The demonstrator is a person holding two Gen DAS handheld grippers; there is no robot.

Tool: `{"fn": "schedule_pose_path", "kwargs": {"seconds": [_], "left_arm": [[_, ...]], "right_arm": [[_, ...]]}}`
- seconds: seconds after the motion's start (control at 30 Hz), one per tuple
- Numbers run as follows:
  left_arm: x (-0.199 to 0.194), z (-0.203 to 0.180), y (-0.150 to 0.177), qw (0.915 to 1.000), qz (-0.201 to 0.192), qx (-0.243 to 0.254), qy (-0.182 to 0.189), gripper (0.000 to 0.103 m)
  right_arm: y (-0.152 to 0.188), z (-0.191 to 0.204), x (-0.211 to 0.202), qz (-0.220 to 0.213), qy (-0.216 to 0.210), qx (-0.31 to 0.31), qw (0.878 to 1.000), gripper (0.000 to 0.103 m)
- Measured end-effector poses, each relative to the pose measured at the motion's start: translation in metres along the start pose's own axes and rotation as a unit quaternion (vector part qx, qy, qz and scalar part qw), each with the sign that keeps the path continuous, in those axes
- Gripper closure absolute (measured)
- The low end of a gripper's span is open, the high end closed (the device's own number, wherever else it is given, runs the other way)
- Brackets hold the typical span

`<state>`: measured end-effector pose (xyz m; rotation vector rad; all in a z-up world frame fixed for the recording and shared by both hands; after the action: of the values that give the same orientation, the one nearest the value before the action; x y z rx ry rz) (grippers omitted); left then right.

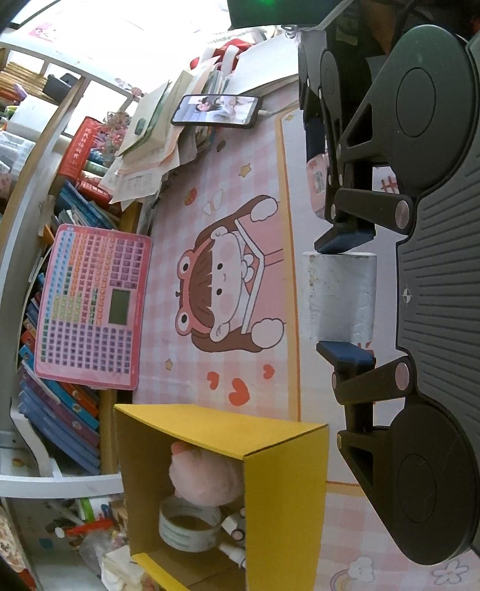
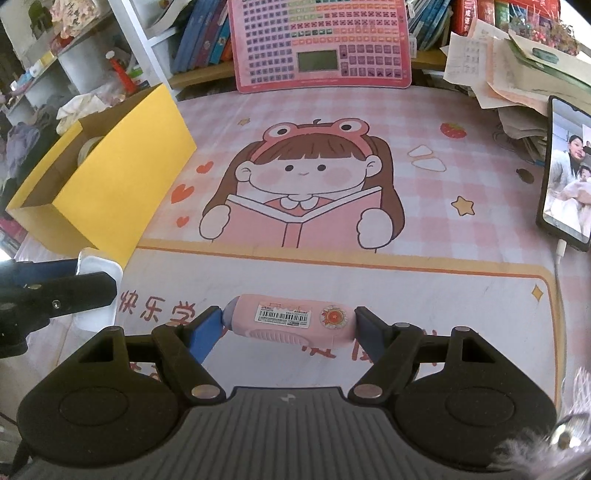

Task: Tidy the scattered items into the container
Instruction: 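Lift the white charger and pink stick and carry both over the yellow box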

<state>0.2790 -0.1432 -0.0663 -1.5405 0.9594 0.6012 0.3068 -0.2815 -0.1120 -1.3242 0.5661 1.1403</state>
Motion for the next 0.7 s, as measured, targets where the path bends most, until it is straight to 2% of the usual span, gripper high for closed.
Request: {"fn": "schedule_pose_path", "kwargs": {"seconds": [0.37,0.7], "left_arm": [[-0.009,0.015,0.016,0.9996,-0.003,-0.003,0.029,0.053],[-0.037,0.037,0.037,0.9972,-0.012,0.029,0.068,0.053]], "right_arm": [[0.016,0.016,-0.007,0.001,0.021,0.002,1.0,0.028],[0.042,0.051,-0.023,-0.013,0.057,0.022,0.998,0.028]]}}
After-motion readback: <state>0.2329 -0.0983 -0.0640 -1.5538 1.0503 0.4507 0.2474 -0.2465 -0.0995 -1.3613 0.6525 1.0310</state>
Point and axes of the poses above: each gripper's, at about its wrist camera, not at the fingertips, and x roughly the way its jaws point, z to its left, y to its underside, the point moved 9 cm from there along x, roughly the way its jaws point, and after that the axes turned 6 degrees about z, right-handed, at the moved point
